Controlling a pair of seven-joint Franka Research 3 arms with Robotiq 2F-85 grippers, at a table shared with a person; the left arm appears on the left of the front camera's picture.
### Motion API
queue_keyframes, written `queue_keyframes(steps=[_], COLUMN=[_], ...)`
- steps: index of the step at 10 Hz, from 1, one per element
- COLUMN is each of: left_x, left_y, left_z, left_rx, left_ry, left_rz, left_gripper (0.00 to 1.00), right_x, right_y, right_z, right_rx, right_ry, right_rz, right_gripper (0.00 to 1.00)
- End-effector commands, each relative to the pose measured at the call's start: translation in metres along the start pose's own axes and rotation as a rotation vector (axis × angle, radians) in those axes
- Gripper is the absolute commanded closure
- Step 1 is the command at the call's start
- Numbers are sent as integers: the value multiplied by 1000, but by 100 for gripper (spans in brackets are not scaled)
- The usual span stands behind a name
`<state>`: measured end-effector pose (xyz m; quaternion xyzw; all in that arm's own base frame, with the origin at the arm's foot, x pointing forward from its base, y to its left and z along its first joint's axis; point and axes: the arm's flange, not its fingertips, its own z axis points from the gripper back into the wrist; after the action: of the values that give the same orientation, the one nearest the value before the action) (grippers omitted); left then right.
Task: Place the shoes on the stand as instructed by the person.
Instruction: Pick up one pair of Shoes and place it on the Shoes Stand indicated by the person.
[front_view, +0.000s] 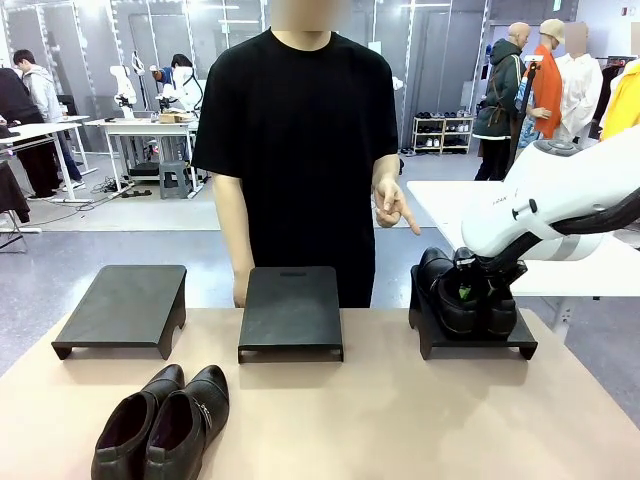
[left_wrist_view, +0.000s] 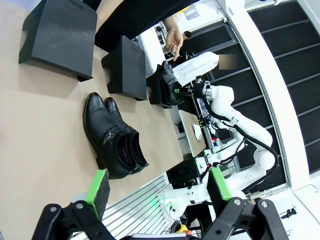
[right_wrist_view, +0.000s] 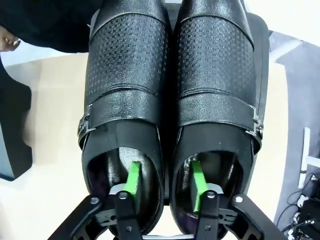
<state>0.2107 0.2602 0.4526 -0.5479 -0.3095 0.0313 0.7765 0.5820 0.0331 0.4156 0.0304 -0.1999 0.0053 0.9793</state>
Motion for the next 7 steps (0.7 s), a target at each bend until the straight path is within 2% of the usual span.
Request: queue_keyframes(steps=[1, 2, 5, 6, 7], left_x=[-2, -2, -2, -2, -2], left_y=[1, 1, 1, 1, 1], left_z=[3, 3, 3, 3, 3], left_rx=[-8, -8, -8, -8, -8], left_ry=[15, 15, 15, 15, 15], left_rz=[-22, -22, -22, -22, -22], left_gripper=[0, 0, 0, 0, 0], right_x=[-4, -4, -2, 4, 2], right_y=[3, 3, 4, -1, 2], right_z=[1, 4, 12, 22, 7], right_rx=[0, 2, -14, -84, 2], right_ry=[-18, -21, -23, -27, -12], right_rz=[-9, -8, -10, -31, 3], right_gripper=[18, 0, 0, 0, 0])
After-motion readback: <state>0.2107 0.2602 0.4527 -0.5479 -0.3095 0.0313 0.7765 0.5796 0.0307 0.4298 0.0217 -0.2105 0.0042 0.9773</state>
